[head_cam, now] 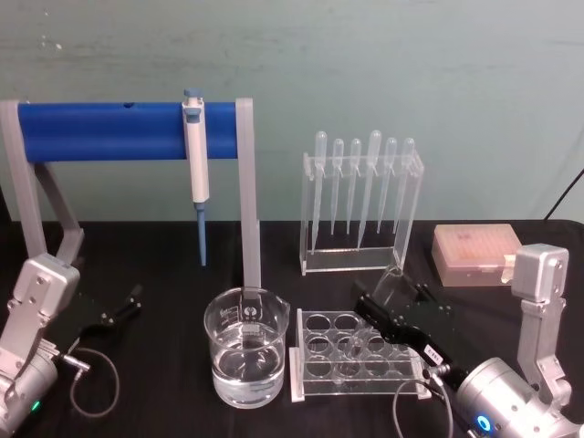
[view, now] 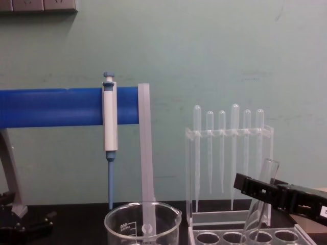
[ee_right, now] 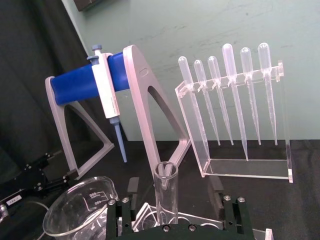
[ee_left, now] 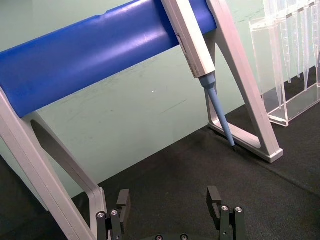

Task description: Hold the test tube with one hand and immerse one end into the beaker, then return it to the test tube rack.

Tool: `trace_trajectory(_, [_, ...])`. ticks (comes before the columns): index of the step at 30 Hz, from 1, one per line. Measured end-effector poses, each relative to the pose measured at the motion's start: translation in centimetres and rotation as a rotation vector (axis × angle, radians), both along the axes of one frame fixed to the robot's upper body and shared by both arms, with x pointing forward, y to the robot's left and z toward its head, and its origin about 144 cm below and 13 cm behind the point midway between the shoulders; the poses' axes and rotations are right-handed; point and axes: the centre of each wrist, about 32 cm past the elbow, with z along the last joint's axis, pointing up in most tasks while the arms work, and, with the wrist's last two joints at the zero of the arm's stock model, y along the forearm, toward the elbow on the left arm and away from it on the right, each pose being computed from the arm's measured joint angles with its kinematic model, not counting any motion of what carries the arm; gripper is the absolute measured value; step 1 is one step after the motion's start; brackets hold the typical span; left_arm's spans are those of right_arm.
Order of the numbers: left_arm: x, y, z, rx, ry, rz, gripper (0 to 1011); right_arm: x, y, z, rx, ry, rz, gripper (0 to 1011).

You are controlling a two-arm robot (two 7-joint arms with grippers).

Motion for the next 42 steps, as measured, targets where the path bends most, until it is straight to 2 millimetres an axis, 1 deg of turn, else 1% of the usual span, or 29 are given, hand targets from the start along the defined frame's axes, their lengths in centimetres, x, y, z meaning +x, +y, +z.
trace_trajectory(2, [0.0,0.0,0.0,0.000,0.000,0.000,1000,0.0,0.0,0.0,0.002,0.000,-0.001,863])
trace_trajectory(3, [0.0,0.0,0.0,0.000,0.000,0.000,1000,0.0,0.1,0.0,0.011,0.000,-0.003,821])
trace_trajectory(4, [0.0,0.0,0.0,0.000,0.000,0.000,1000,0.0,0.1,0.0,0.011,0.000,-0.003,812])
trace_trajectory(5, [0.0,0.0,0.0,0.000,0.000,0.000,1000,0.0,0.1,0.0,0.016,0.000,0.000,751])
trace_trajectory(8, [0.0,0.0,0.0,0.000,0.000,0.000,1000,0.0,0.2,0.0,0.022,0.000,0.005,695])
trace_trajectory(9, [0.0,0.0,0.0,0.000,0.000,0.000,1000,0.0,0.2,-0.1,0.024,0.001,0.008,633])
trace_trajectory(10, [0.0,0.0,0.0,0.000,0.000,0.000,1000,0.0,0.2,0.0,0.025,0.001,0.009,625])
trace_trajectory(11, [0.0,0.0,0.0,0.000,0.000,0.000,1000,0.0,0.2,0.0,0.026,0.001,0.009,595])
trace_trajectory(13, [0.0,0.0,0.0,0.000,0.000,0.000,1000,0.0,0.2,0.0,0.026,0.003,0.013,512])
trace_trajectory(15, [0.0,0.0,0.0,0.000,0.000,0.000,1000,0.0,0.2,0.0,0.026,0.002,0.016,481])
trace_trajectory(17, [0.0,0.0,0.0,0.000,0.000,0.000,1000,0.1,0.2,0.0,0.024,0.003,0.017,372])
trace_trajectory(19, [0.0,0.0,0.0,0.000,0.000,0.000,1000,0.1,0.2,0.0,0.023,0.004,0.018,333])
trace_trajectory(20, [0.0,0.0,0.0,0.000,0.000,0.000,1000,0.1,0.2,0.0,0.022,0.004,0.018,288])
trace_trajectory(22, [0.0,0.0,0.0,0.000,0.000,0.000,1000,0.1,0.2,0.0,0.020,0.004,0.018,241])
trace_trajectory(24, [0.0,0.0,0.0,0.000,0.000,0.000,1000,0.1,0.2,0.0,0.019,0.004,0.017,226])
trace_trajectory(33, [0.0,0.0,0.0,0.000,0.000,0.000,1000,-0.1,0.2,0.5,-0.010,-0.023,0.028,225])
trace_trajectory(36, [0.0,0.0,0.0,0.000,0.000,0.000,1000,-0.2,0.3,1.0,-0.048,-0.054,0.039,226])
trace_trajectory(42, [0.0,0.0,0.0,0.000,0.000,0.000,1000,0.0,0.2,3.0,-0.126,-0.118,0.081,225])
